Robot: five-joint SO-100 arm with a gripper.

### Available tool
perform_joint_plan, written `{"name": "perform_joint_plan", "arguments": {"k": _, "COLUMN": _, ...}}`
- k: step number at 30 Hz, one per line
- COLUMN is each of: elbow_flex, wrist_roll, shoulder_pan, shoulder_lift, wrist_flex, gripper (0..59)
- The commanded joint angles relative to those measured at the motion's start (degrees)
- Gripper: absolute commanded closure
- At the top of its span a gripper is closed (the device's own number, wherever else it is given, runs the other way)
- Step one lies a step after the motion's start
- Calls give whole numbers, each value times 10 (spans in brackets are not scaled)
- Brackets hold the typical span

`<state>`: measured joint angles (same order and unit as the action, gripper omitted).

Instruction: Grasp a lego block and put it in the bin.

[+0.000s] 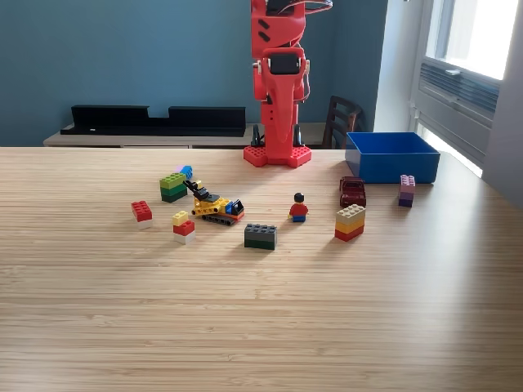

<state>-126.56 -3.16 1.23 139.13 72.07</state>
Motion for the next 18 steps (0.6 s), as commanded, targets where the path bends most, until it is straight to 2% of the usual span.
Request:
{"name": "perform_joint_plan", "arguments": {"k": 1, "elbow_flex": 92, "wrist_roll": -8, "shoulder_pan": 2, "shoulder_lift": -86, "wrist_flex": 6, "gripper": 322}}
{"name": "perform_joint_plan", "arguments": {"k": 8, "elbow_flex": 133, "wrist_roll": -8, "shoulder_pan": 2, "shoulder_lift": -161, "wrist_flex": 7, "gripper": 306}}
{"name": "perform_joint_plan", "arguments": {"k": 18, "elbow_flex": 153, "wrist_roll": -4, "shoulder_pan": 2, "shoulder_lift": -194, "wrist_flex": 10, "gripper": 295}}
